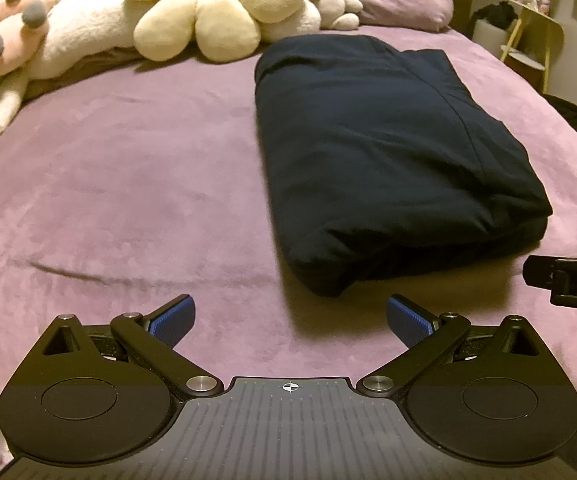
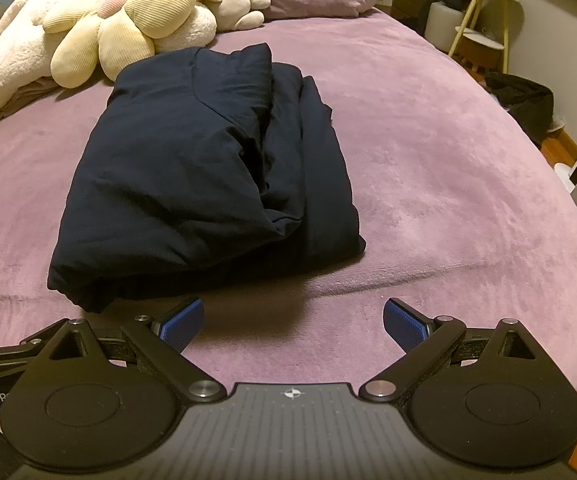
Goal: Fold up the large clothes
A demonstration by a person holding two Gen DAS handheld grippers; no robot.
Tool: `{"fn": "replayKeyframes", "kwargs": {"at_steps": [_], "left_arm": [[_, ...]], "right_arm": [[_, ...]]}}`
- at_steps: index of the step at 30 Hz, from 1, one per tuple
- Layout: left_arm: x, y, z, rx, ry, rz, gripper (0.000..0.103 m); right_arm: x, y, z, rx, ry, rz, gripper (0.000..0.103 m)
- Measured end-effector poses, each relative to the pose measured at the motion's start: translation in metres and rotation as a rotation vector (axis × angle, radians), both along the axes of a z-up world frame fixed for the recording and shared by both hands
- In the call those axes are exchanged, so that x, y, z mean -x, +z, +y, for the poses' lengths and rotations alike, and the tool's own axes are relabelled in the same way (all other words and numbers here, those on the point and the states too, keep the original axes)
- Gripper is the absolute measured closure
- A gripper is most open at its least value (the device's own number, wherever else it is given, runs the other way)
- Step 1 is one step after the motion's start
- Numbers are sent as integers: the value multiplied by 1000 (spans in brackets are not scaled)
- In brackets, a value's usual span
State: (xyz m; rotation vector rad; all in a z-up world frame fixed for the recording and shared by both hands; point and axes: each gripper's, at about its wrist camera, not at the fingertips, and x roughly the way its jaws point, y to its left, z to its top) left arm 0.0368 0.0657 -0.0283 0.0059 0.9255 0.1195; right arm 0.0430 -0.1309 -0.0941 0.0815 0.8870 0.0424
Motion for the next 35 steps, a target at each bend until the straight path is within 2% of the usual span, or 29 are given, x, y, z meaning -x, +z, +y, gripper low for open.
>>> {"fn": "replayKeyframes", "kwargs": {"at_steps": [3, 35], "left_arm": [[-1, -2, 2, 17, 3, 8, 0], [3, 0, -9, -36, -32, -9, 0]], "right_arm": [[0, 0, 1, 0, 2, -3, 6], [4, 4, 3, 28, 4, -34, 6]]}}
